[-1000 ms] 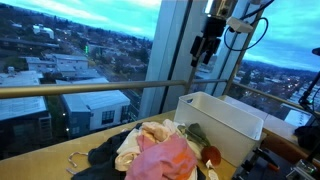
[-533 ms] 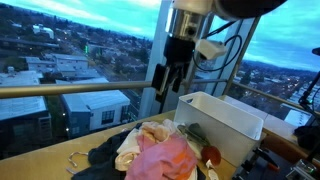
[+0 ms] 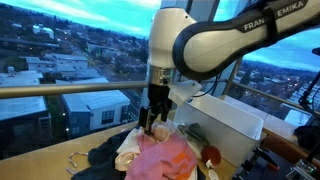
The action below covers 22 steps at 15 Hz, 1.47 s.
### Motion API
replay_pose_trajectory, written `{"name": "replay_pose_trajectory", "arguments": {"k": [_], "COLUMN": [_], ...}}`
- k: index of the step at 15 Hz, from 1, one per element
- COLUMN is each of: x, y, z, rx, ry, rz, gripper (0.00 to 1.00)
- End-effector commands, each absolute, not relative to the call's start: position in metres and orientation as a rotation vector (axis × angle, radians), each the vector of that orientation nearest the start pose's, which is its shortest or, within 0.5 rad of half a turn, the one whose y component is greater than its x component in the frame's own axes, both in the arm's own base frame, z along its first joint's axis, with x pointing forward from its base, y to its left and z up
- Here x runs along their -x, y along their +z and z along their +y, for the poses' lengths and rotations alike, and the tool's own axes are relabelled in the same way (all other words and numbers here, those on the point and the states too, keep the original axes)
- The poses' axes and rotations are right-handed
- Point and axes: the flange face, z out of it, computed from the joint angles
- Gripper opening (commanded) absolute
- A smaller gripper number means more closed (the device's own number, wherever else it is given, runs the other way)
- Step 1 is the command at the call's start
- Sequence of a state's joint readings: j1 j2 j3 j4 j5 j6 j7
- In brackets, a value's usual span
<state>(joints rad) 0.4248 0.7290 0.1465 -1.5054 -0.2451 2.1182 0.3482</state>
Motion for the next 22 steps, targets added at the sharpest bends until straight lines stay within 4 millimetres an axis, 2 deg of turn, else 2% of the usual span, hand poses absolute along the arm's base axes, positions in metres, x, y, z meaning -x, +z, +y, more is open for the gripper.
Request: {"name": "replay_pose_trajectory", "arguments": {"k": [1, 4, 8, 9, 10, 12, 15, 18, 20, 22], "x": [-0.613, -0.613, -0.614, -0.615, -0.616, -0.620, -0.625, -0.630, -0.632, -0.634], "y": [0.200, 0.166, 0.124, 0.118, 0.115, 0.121, 0.143, 0.174, 0.201, 0.230], "z": [0.369, 0.378, 0.371, 0.369, 0.368, 0.370, 0.369, 0.362, 0.355, 0.346], "rx": [3.190, 3.184, 3.192, 3.193, 3.192, 3.188, 3.156, 3.091, 3.038, 2.970], "ry": [0.127, 0.184, 0.270, 0.280, 0.286, 0.281, 0.267, 0.234, 0.209, 0.203], "rz": [-0.548, -0.549, -0.539, -0.536, -0.535, -0.531, -0.521, -0.517, -0.511, -0.525], "gripper": [1.00, 1.00, 1.00, 0.75, 0.74, 0.60, 0.38, 0.14, 0.00, 0.02]}}
